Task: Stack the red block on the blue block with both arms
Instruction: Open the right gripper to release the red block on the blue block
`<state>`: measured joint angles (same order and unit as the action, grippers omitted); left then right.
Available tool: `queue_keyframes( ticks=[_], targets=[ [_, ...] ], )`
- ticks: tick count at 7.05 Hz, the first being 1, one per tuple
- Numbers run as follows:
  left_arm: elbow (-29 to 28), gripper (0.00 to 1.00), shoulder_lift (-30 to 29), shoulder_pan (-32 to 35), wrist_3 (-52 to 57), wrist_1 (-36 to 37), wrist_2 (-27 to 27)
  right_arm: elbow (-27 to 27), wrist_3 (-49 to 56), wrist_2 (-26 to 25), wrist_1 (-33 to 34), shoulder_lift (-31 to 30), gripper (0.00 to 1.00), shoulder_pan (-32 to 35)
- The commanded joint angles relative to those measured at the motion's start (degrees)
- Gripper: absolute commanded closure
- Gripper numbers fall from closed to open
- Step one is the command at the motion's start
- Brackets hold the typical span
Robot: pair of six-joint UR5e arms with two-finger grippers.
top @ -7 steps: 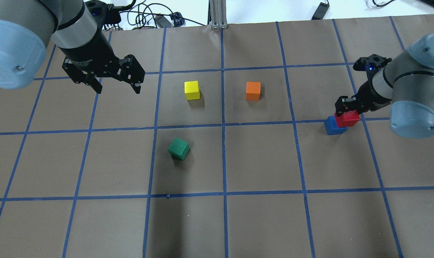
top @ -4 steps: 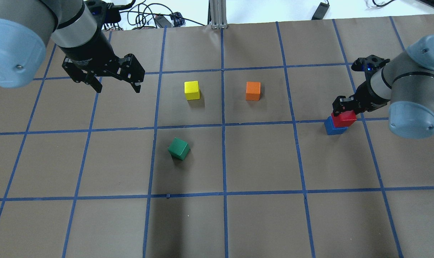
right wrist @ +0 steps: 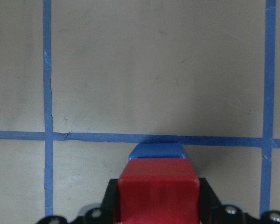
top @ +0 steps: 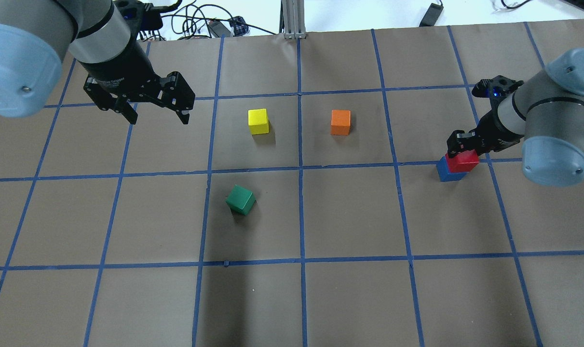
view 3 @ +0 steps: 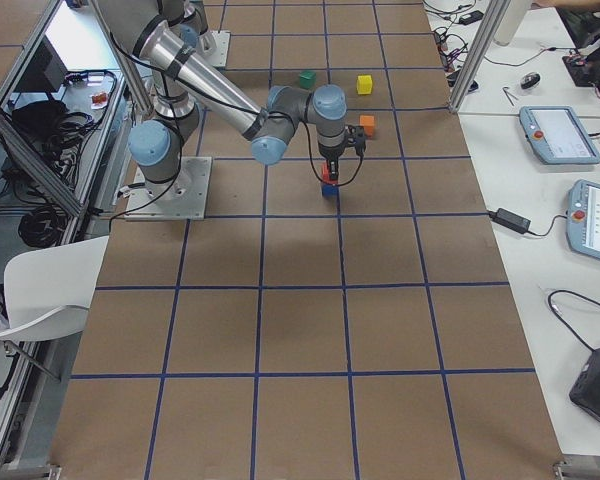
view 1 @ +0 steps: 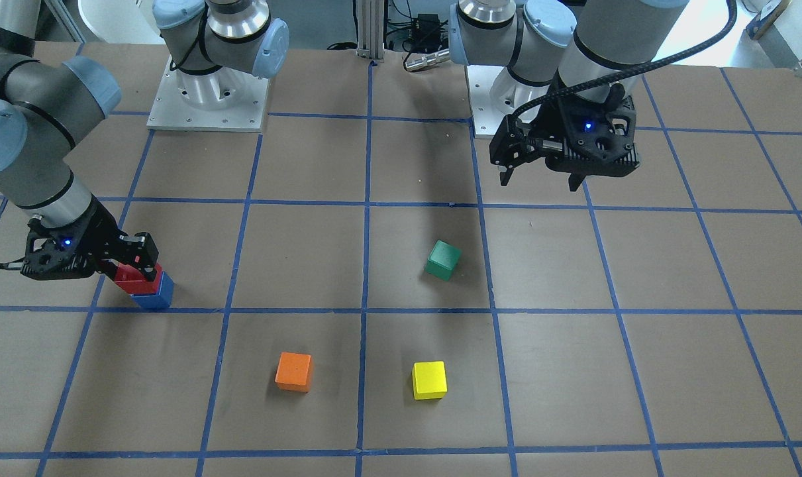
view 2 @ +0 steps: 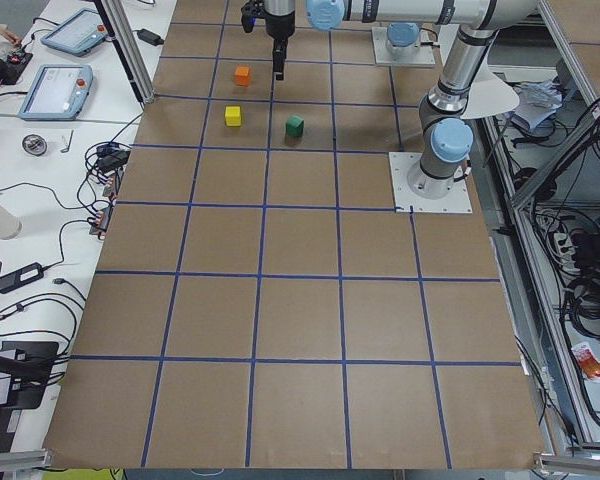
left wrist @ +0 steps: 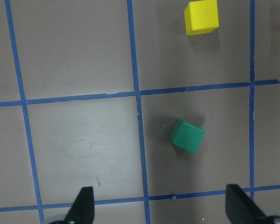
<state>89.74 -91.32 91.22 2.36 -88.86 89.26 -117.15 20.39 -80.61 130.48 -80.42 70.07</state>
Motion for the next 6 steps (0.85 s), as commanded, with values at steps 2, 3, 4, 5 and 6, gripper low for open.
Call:
queue_keyframes(
  ticks=[2,3,4,5,6],
  targets=[
    [0.0,0.0,0.0,-0.1,0.0,0.0,0.0,0.0,0.0,-0.4,-0.5,0.0,0.74,0.1],
    [0.0,0.0,0.0,-0.1,0.0,0.0,0.0,0.0,0.0,-0.4,-0.5,0.0,0.6,0.1],
    [0.0,0.0,0.0,-0.1,0.0,0.0,0.0,-0.1,0.0,-0.4,-0.6,0.0,0.47,0.1],
    [0.0,0.0,0.0,-0.1,0.0,0.0,0.0,-0.4,0.0,-0.4,-0.5,0.0,0.37,0.1],
    [0.0,0.0,0.0,-0.1,0.0,0.1,-0.1,-1.1,0.0,-0.4,-0.2,0.0,0.3,0.1]
  ],
)
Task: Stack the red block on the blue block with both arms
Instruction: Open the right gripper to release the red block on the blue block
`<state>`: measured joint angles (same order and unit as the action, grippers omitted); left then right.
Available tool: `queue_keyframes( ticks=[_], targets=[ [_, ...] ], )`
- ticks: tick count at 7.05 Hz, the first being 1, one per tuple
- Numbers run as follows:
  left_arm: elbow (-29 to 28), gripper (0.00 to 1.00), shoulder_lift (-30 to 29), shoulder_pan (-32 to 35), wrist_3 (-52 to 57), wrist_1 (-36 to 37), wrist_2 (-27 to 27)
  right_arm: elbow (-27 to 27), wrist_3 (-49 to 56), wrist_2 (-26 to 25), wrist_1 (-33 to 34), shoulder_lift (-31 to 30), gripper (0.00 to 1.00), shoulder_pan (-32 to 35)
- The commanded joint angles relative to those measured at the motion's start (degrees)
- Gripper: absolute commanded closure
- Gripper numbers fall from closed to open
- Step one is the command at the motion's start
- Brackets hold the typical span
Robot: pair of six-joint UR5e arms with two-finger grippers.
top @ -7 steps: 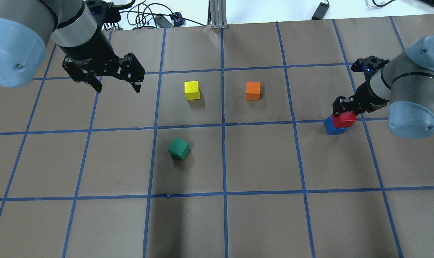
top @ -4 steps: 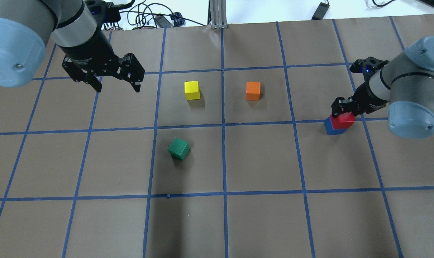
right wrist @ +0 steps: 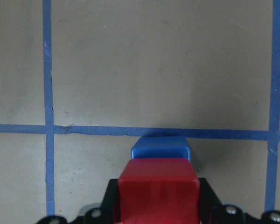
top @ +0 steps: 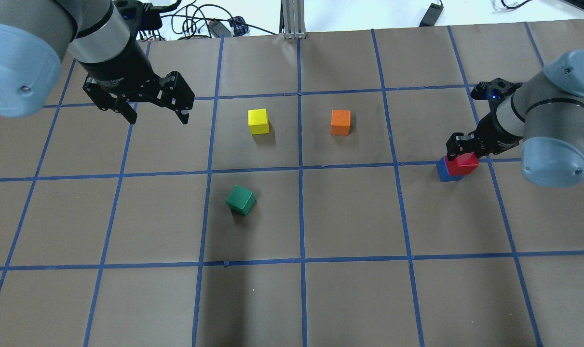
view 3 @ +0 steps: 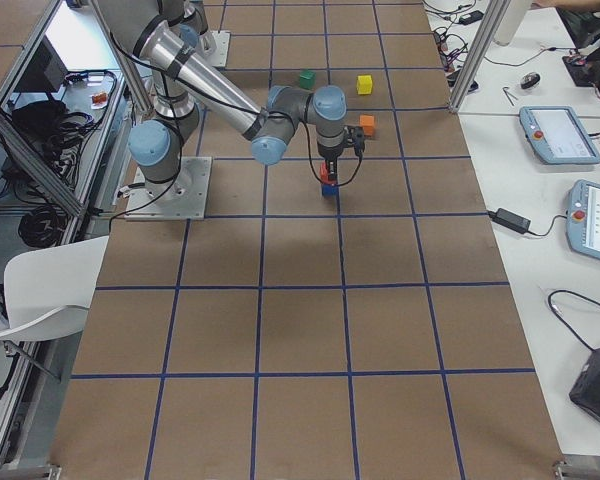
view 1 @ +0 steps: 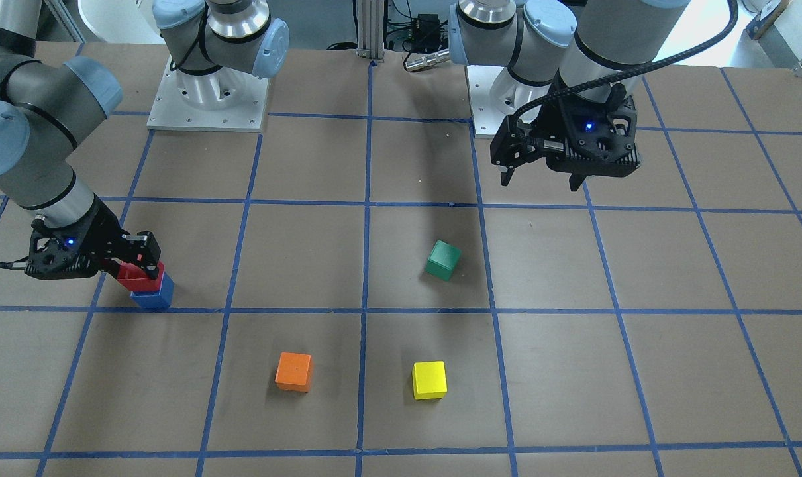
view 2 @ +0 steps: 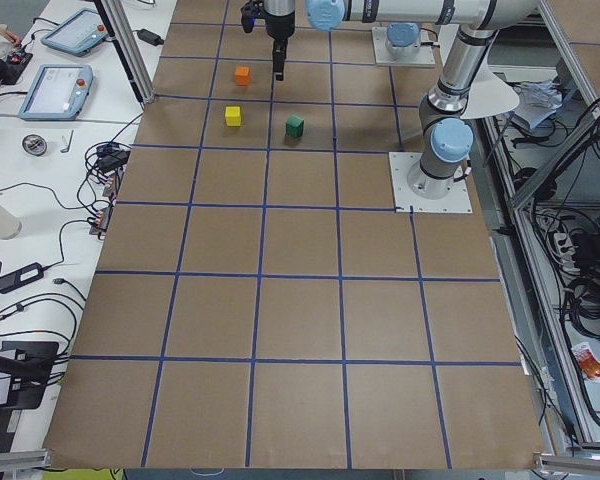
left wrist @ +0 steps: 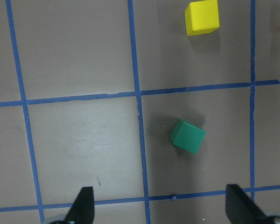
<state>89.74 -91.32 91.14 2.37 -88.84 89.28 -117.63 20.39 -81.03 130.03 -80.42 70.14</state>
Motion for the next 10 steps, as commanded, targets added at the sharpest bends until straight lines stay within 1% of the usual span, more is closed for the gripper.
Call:
queue_keyframes(
  ticks=[1,2,3,6,7,8,9,10],
  targets=[
    [0.0,0.0,0.0,0.0,-0.1,0.1,-0.1,-0.6,0.0,0.0,0.2,0.1,0.2,0.0],
    [0.0,0.0,0.0,0.0,-0.1,0.1,-0.1,-0.5,0.0,0.0,0.3,0.0,0.05,0.0],
    [0.0,0.0,0.0,0.0,-0.1,0.1,-0.1,-0.2,-0.1,0.0,0.2,-0.1,0.0,0.0],
    [0.0,0.0,-0.2,0.0,-0.2,0.2,-0.1,2.4,-0.1,-0.2,-2.7,-0.6,0.0,0.0],
    [0.0,0.0,-0.2,0.0,-0.2,0.2,-0.1,4.4,-0.2,-0.2,-6.2,-0.8,0.0,0.1],
    [-0.1,0.0,-0.2,0.0,-0.2,0.2,-0.1,7.9,-0.9,-0.3,-11.8,-1.2,0.0,0.2],
    [-0.1,0.0,-0.2,0.0,-0.2,0.2,-0.1,11.8,-3.8,-0.4,-17.9,-2.0,0.0,0.4],
    [-0.1,0.0,-0.2,0.0,-0.2,0.2,-0.1,14.3,-5.0,-2.8,-22.1,-3.5,0.0,2.0]
  ],
)
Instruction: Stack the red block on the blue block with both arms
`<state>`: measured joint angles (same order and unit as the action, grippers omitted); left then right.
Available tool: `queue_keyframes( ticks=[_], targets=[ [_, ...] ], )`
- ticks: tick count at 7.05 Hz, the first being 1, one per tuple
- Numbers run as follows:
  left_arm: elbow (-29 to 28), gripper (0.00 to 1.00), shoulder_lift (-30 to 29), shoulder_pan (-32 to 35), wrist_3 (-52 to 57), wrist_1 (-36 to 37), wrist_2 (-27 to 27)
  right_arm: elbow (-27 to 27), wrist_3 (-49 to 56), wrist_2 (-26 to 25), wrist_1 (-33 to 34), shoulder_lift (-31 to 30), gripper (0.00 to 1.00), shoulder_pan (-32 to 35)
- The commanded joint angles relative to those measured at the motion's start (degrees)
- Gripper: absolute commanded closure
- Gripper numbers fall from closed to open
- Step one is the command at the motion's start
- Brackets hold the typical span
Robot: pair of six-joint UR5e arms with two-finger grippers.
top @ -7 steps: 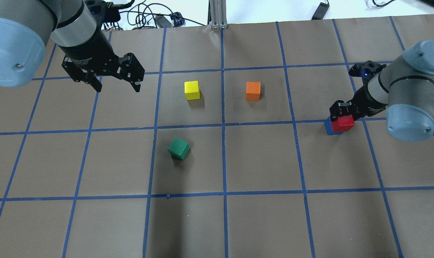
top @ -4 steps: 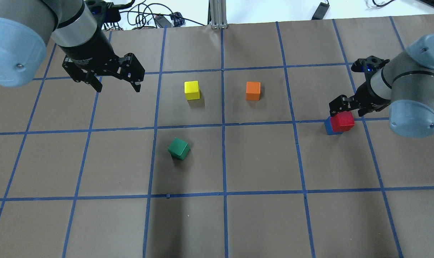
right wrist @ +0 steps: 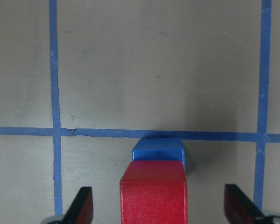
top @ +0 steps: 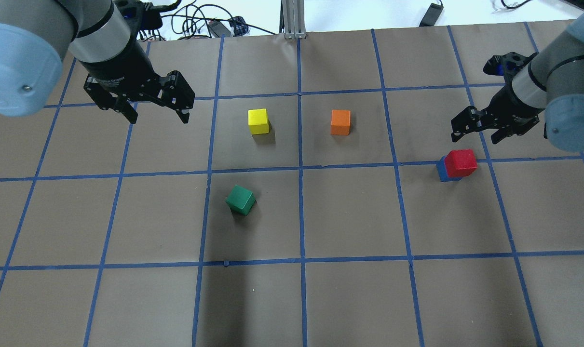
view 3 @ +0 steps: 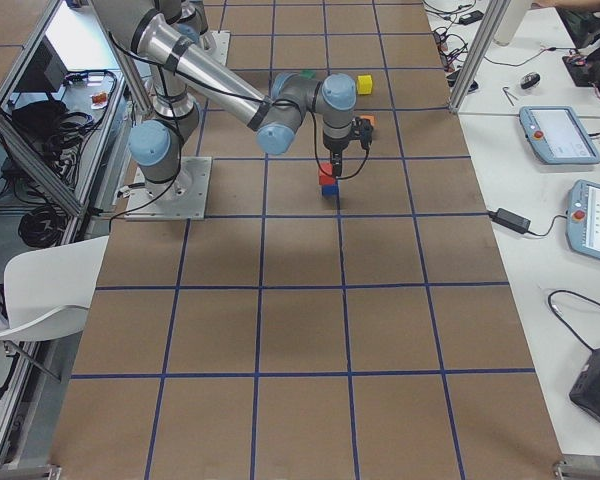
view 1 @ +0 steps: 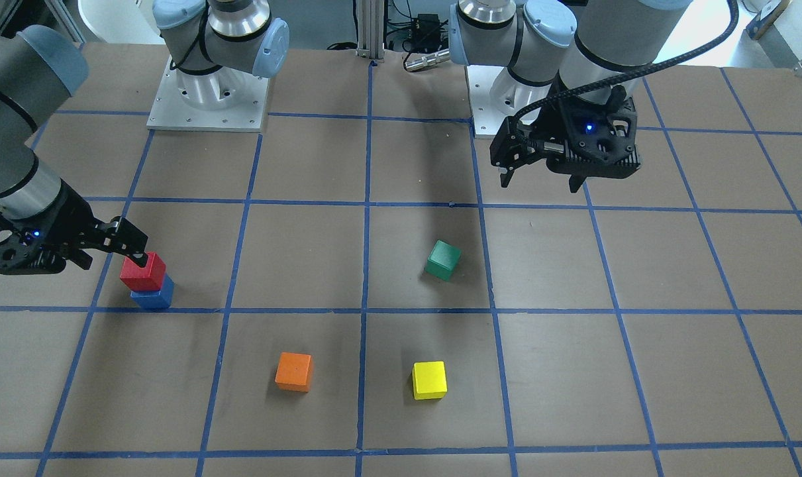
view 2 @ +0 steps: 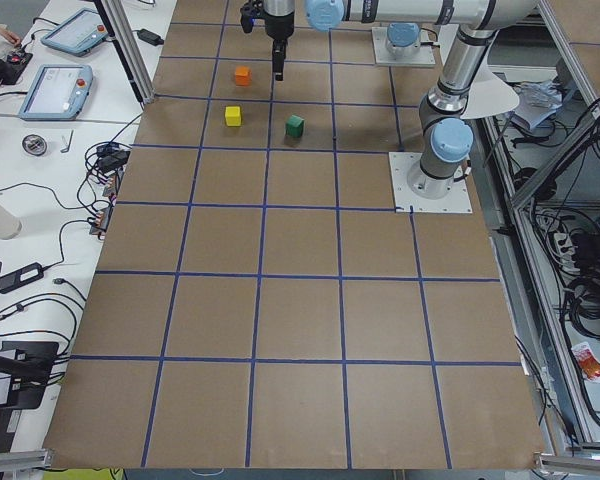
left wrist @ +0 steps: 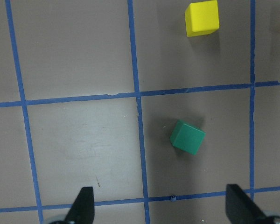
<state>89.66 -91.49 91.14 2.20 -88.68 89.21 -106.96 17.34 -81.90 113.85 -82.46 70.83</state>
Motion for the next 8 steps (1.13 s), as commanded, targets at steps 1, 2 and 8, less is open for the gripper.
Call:
queue_keyframes(
  ticks=[1,2,8],
  targets=[
    [0.1,0.0,0.0,0.0,-0.1,0.0,0.0,5.5,-3.3,-4.6,-9.1,-3.7,0.0,3.9],
    [0.0,0.0,0.0,0.0,-0.2,0.0,0.0,8.0,-7.8,-5.0,-14.0,-5.9,0.0,6.9],
    [0.0,0.0,-0.1,0.0,-0.3,0.0,0.0,14.7,-24.3,-5.7,-22.4,-6.8,0.0,18.5]
  ],
)
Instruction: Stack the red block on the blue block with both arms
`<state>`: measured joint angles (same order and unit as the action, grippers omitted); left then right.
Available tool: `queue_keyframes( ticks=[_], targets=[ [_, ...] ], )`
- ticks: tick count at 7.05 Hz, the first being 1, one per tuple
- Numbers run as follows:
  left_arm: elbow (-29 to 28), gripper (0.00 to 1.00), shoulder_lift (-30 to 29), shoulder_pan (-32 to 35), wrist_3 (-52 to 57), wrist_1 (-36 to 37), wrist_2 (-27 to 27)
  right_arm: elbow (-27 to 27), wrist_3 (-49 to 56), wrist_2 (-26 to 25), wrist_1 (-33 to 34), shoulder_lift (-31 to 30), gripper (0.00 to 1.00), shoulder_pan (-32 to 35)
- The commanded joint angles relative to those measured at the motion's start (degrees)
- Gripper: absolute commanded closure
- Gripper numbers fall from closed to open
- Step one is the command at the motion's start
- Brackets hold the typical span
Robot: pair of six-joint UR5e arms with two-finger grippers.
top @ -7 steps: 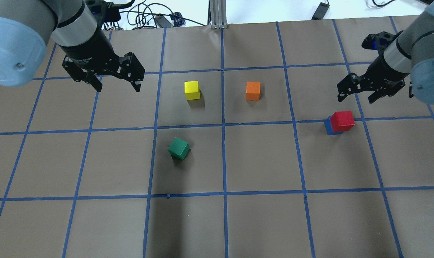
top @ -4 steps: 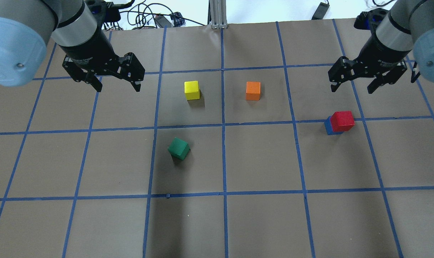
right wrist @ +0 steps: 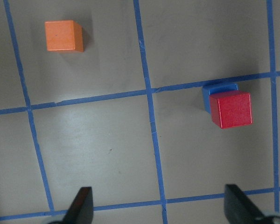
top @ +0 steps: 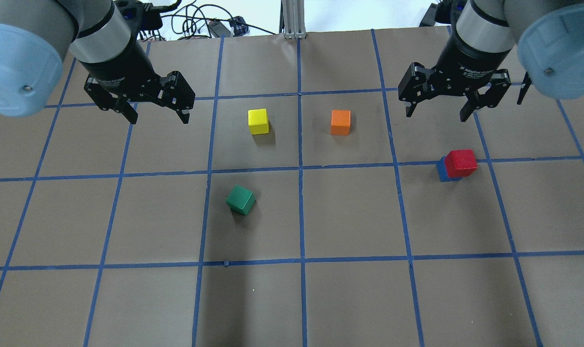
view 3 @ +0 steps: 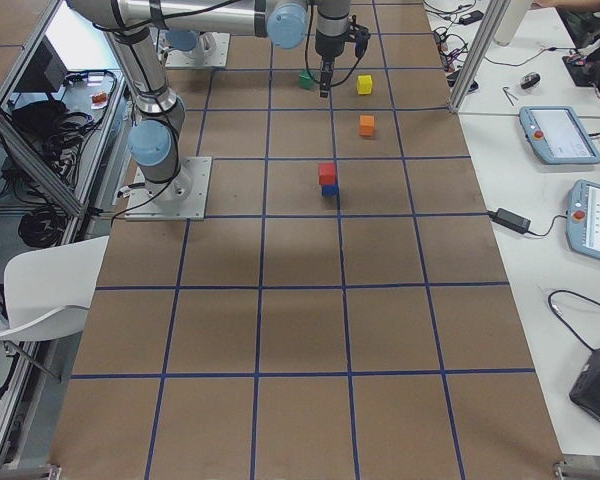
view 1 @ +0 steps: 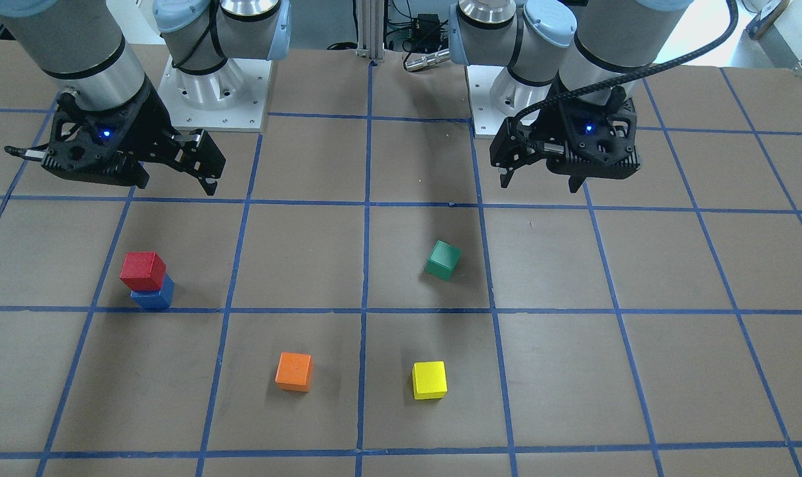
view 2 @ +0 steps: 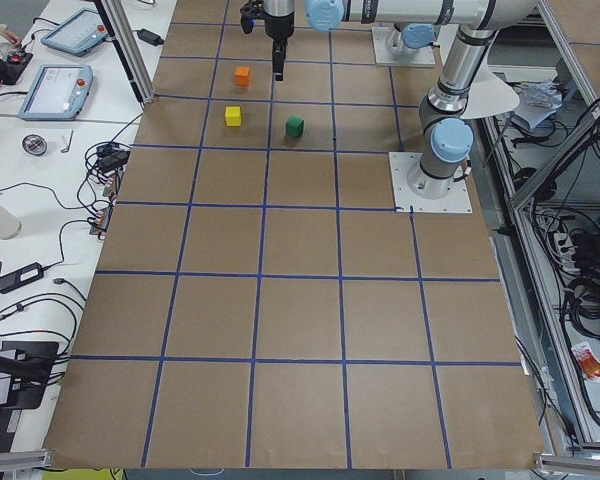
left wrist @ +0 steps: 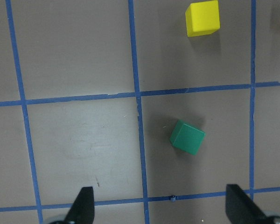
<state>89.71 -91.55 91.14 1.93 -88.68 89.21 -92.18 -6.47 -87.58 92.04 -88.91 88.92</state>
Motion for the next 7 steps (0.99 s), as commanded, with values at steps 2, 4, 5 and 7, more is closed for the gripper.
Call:
queue_keyframes(
  ticks=[2,4,5,7],
  targets=[
    [-0.1,0.0,0.0,0.0,0.0,0.1,0.0,-0.2,-0.5,-0.1,-0.8,-0.6,0.0,0.4],
    [-0.1,0.0,0.0,0.0,0.0,0.1,-0.1,-0.4,-0.5,0.0,-0.8,-0.9,0.0,0.4],
    [-0.1,0.0,0.0,0.0,0.0,0.1,-0.1,-0.5,-0.5,0.0,-0.8,-0.9,0.0,0.4],
    [-0.1,0.0,0.0,0.0,0.0,0.2,-0.1,-0.5,-0.5,-0.1,-0.8,-0.9,0.0,0.4]
  ],
)
